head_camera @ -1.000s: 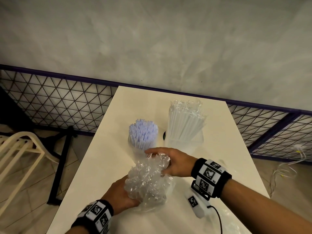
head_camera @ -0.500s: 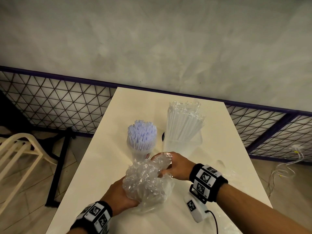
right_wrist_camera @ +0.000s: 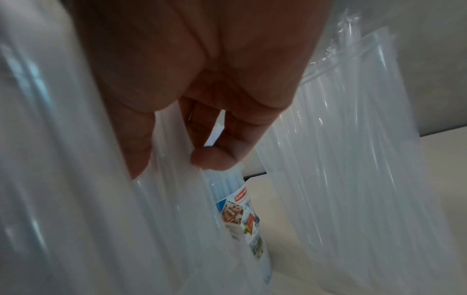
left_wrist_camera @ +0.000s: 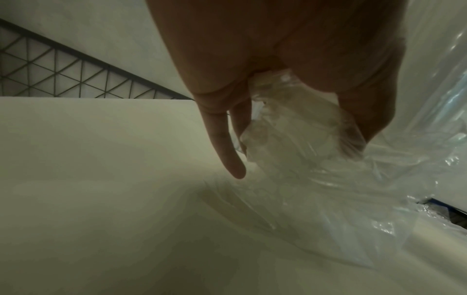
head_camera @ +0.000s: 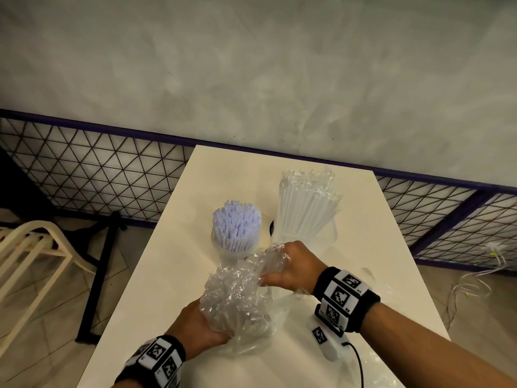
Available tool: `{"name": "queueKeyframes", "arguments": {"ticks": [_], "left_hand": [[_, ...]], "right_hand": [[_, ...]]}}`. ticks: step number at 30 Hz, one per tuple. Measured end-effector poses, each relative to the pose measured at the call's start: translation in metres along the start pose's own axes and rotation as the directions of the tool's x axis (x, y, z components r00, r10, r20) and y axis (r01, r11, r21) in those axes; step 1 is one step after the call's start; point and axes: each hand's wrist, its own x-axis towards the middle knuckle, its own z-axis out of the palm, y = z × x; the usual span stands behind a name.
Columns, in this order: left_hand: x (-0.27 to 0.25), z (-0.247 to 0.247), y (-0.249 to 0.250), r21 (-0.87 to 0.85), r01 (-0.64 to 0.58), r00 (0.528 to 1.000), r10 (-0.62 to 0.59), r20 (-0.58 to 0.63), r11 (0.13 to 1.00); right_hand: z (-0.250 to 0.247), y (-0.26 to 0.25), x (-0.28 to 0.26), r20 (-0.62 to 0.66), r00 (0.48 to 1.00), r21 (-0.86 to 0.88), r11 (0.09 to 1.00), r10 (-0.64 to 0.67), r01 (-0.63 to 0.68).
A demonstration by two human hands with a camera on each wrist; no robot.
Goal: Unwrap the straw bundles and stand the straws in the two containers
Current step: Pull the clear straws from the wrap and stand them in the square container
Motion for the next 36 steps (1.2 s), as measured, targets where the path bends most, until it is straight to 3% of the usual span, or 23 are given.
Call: {"name": "queueKeyframes", "arguments": {"ticks": [6, 15, 23, 28, 32, 36], "left_hand": [[0.000, -0.001, -0.003, -0.048, 0.014, 0.999, -0.017, -0.051, 0.999], [0.001, -0.001, -0.011, -0.035, 0.014, 0.997, -0.016, -0.072, 0.999], [0.005, 0.000, -0.018, -0.036, 0.048, 0.996, -0.050, -0.071, 0.998], [0.008, 0.001, -0.022, 0.003, 0.024, 0.998, -0.023, -0.051, 1.000], [0.006, 0.001, -0.018, -0.009, 0.048, 0.997, -0.048, -0.065, 0.999], [0.006, 0.001, -0.015, -0.036, 0.036, 0.997, -0.038, -0.063, 0.999]], "right_hand": [[0.004, 0.010, 0.005, 0.014, 1.000, 0.069, 0.998, -0.005, 0.004], [-0.033, -0.025, 0.000, -0.151, 0.982, 0.165, 0.976, -0.116, 0.140], [-0.108, -0.086, -0.013, -0.292, 0.945, 0.136, 0.971, -0.149, 0.196], [-0.164, -0.110, -0.021, -0.449, 0.871, 0.105, 0.956, -0.200, 0.273], [-0.183, -0.094, -0.008, -0.512, 0.848, 0.075, 0.976, -0.138, 0.204], [-0.161, -0.052, 0.012, -0.451, 0.892, 0.067, 0.996, -0.016, 0.052]]}}
